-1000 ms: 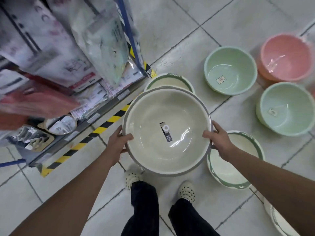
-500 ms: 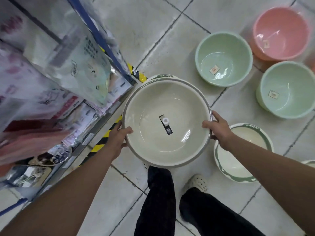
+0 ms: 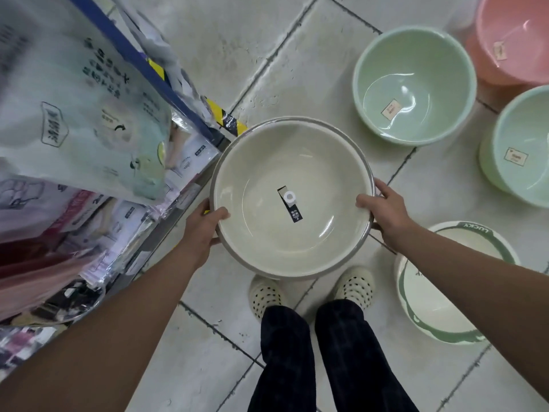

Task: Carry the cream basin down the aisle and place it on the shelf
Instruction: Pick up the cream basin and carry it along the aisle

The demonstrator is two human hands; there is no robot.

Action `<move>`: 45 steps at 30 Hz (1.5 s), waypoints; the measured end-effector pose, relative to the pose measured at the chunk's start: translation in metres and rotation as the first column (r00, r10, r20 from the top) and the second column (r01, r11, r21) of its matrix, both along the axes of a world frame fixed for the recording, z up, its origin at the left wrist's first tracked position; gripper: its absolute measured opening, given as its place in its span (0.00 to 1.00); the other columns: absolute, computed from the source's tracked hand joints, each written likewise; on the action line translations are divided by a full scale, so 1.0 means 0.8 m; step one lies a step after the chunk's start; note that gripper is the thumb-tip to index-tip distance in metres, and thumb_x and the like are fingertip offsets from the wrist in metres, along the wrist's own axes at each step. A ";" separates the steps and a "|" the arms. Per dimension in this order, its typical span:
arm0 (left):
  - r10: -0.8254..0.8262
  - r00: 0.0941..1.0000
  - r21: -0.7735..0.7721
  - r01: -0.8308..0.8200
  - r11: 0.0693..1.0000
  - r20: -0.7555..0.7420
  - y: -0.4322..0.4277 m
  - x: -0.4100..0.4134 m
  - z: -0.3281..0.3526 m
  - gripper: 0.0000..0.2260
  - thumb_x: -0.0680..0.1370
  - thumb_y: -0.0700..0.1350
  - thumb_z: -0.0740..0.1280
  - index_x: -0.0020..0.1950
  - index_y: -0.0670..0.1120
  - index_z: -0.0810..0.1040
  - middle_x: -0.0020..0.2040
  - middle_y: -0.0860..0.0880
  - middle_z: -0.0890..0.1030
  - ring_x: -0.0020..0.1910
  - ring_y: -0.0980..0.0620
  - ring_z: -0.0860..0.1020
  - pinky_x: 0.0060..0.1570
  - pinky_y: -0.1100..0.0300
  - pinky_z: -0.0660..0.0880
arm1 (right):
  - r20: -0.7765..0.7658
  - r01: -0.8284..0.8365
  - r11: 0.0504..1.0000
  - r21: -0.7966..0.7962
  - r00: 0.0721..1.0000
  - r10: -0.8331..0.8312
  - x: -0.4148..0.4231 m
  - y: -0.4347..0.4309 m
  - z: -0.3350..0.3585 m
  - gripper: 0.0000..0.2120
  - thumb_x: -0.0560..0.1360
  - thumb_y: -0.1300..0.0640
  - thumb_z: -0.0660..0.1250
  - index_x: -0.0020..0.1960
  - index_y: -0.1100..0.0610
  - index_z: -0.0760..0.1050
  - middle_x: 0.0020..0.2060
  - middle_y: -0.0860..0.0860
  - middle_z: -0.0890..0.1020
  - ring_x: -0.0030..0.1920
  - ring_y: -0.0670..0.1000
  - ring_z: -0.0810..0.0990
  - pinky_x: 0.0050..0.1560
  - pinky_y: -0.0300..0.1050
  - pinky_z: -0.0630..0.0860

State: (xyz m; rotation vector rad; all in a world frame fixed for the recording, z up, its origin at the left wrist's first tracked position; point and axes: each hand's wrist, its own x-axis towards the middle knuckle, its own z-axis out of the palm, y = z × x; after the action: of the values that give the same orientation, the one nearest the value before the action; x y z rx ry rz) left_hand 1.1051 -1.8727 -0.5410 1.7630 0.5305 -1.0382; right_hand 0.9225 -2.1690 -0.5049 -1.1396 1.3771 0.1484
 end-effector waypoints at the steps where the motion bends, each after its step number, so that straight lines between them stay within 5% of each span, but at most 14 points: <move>1: 0.005 1.000 -0.002 -0.005 1.000 0.006 -0.006 0.004 -0.008 0.17 0.73 0.40 0.70 0.60 0.54 0.80 0.61 0.44 0.84 0.54 0.44 0.81 0.43 0.53 0.78 | 0.003 -0.005 1.000 -0.003 1.000 0.005 0.008 -0.005 -0.008 0.21 0.74 0.69 0.67 0.56 0.45 0.76 0.45 0.51 0.82 0.42 0.54 0.81 0.45 0.47 0.80; 4: 0.052 0.998 0.008 -0.052 0.999 0.018 -0.022 0.017 -0.028 0.19 0.71 0.41 0.70 0.61 0.53 0.80 0.62 0.46 0.84 0.56 0.43 0.81 0.47 0.50 0.81 | 0.005 -0.037 0.999 -0.009 0.999 0.037 0.024 -0.020 -0.033 0.20 0.72 0.68 0.68 0.52 0.44 0.78 0.47 0.53 0.82 0.43 0.56 0.80 0.50 0.53 0.79; 9: 0.046 0.999 0.023 -0.047 0.999 0.029 -0.036 0.032 -0.057 0.20 0.73 0.39 0.70 0.63 0.54 0.79 0.59 0.48 0.83 0.54 0.45 0.81 0.41 0.55 0.78 | -0.009 -0.064 0.998 -0.006 0.998 0.064 0.040 -0.035 -0.070 0.19 0.72 0.68 0.67 0.49 0.43 0.78 0.45 0.53 0.82 0.41 0.55 0.79 0.44 0.49 0.78; 15: 0.053 0.998 0.019 -0.053 0.998 0.019 -0.040 0.032 -0.103 0.16 0.74 0.37 0.69 0.53 0.58 0.80 0.53 0.50 0.84 0.51 0.46 0.80 0.44 0.53 0.78 | -0.014 -0.059 0.998 0.003 0.998 0.059 0.046 -0.041 -0.123 0.22 0.74 0.68 0.67 0.59 0.45 0.75 0.44 0.50 0.82 0.39 0.52 0.81 0.37 0.43 0.78; 21: 0.201 0.980 -0.005 -0.201 0.980 -0.016 -0.044 0.028 -0.149 0.16 0.72 0.33 0.66 0.53 0.51 0.81 0.48 0.50 0.82 0.47 0.47 0.77 0.41 0.57 0.72 | -0.029 -0.020 1.000 0.013 0.999 0.020 0.047 -0.036 -0.179 0.29 0.72 0.67 0.67 0.70 0.49 0.75 0.51 0.54 0.82 0.43 0.55 0.81 0.46 0.48 0.81; 27: 0.212 0.977 0.016 -0.212 0.977 -0.026 -0.038 0.022 -0.166 0.19 0.71 0.33 0.66 0.58 0.51 0.82 0.55 0.47 0.83 0.52 0.45 0.78 0.45 0.54 0.74 | -0.029 0.028 0.997 0.067 0.999 -0.026 0.039 -0.028 -0.207 0.41 0.63 0.59 0.69 0.76 0.45 0.69 0.62 0.54 0.83 0.55 0.58 0.85 0.56 0.55 0.83; 30: 0.173 0.984 0.013 -0.173 0.985 -0.036 -0.034 0.026 -0.167 0.17 0.72 0.33 0.67 0.54 0.53 0.80 0.53 0.48 0.83 0.52 0.45 0.78 0.46 0.52 0.75 | -0.015 0.036 0.996 0.082 0.999 -0.035 0.038 -0.028 -0.207 0.41 0.66 0.59 0.70 0.77 0.43 0.67 0.63 0.52 0.82 0.55 0.57 0.84 0.51 0.52 0.84; 34: 0.178 0.980 -0.033 -0.181 0.983 -0.091 -0.035 0.028 -0.174 0.29 0.65 0.39 0.72 0.66 0.51 0.78 0.61 0.45 0.84 0.60 0.40 0.80 0.54 0.43 0.79 | 0.036 0.037 0.993 0.109 0.999 -0.041 0.037 -0.024 -0.217 0.34 0.75 0.64 0.65 0.76 0.42 0.68 0.60 0.50 0.82 0.50 0.53 0.83 0.42 0.47 0.81; 38: 0.186 0.977 -0.058 -0.192 0.980 -0.104 -0.034 0.029 -0.179 0.34 0.61 0.39 0.69 0.69 0.49 0.78 0.63 0.42 0.83 0.62 0.36 0.80 0.61 0.37 0.78 | 0.050 0.045 0.990 0.131 0.997 -0.052 0.035 -0.027 -0.218 0.33 0.74 0.66 0.64 0.73 0.40 0.71 0.57 0.49 0.82 0.46 0.52 0.82 0.34 0.41 0.80; 42: 0.134 0.982 -0.024 -0.139 0.990 -0.130 -0.042 0.020 -0.154 0.32 0.61 0.40 0.67 0.66 0.51 0.79 0.57 0.47 0.83 0.55 0.42 0.78 0.49 0.48 0.77 | 0.040 0.084 0.984 0.158 0.995 -0.092 0.021 -0.029 -0.205 0.33 0.72 0.67 0.64 0.73 0.43 0.71 0.55 0.50 0.82 0.43 0.51 0.80 0.28 0.37 0.77; 45: 0.107 0.984 -0.007 -0.109 0.994 -0.143 -0.048 0.005 -0.137 0.34 0.60 0.39 0.69 0.68 0.50 0.78 0.62 0.43 0.83 0.61 0.37 0.79 0.56 0.40 0.78 | 0.042 0.129 0.978 0.163 0.990 -0.137 -0.013 -0.030 -0.179 0.37 0.67 0.65 0.66 0.75 0.46 0.71 0.52 0.51 0.82 0.41 0.51 0.80 0.26 0.35 0.75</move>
State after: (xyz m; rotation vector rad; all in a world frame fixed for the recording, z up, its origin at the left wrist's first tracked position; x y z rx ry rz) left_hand 1.1090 -1.9110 -0.6503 1.6365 0.6982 -1.0934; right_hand 0.9123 -2.1932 -0.6478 -0.9092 1.3647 0.1295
